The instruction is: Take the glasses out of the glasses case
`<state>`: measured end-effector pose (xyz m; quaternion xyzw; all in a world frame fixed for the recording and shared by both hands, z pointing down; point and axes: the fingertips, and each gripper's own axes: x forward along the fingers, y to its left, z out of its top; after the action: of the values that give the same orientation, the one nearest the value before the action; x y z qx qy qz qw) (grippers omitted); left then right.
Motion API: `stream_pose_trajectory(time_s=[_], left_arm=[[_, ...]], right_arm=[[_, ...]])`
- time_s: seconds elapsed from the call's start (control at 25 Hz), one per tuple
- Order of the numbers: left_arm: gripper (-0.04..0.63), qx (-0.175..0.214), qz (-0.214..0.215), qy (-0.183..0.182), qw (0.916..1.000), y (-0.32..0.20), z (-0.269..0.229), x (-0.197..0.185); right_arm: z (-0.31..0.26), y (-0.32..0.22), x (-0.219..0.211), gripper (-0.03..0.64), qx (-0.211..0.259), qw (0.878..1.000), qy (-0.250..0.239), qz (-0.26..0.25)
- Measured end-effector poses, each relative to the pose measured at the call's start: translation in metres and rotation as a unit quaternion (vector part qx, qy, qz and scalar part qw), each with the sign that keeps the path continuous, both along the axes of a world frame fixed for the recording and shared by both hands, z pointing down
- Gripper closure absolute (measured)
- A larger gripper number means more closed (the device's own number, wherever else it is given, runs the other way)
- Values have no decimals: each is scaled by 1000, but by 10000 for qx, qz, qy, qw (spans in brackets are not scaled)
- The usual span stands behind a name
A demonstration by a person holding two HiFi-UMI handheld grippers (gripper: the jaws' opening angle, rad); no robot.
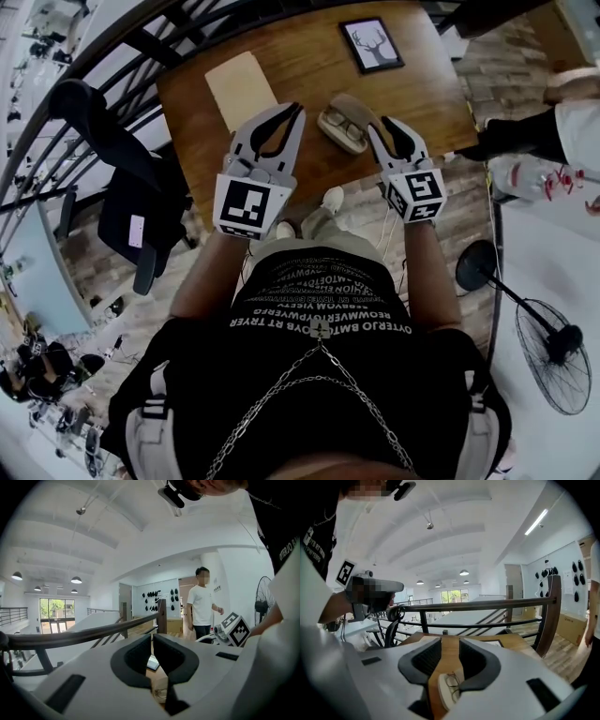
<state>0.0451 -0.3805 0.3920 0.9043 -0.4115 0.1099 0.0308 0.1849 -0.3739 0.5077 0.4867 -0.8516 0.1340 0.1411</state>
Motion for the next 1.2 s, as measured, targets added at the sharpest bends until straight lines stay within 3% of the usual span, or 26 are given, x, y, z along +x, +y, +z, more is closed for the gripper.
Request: stream_pose_trajectory(time_s=[1.2], left_arm=[[557, -179, -78, 13, 9998, -4, 16, -5]], right_arm=[[161, -22, -4, 509, -1346, 9873, 739, -413]])
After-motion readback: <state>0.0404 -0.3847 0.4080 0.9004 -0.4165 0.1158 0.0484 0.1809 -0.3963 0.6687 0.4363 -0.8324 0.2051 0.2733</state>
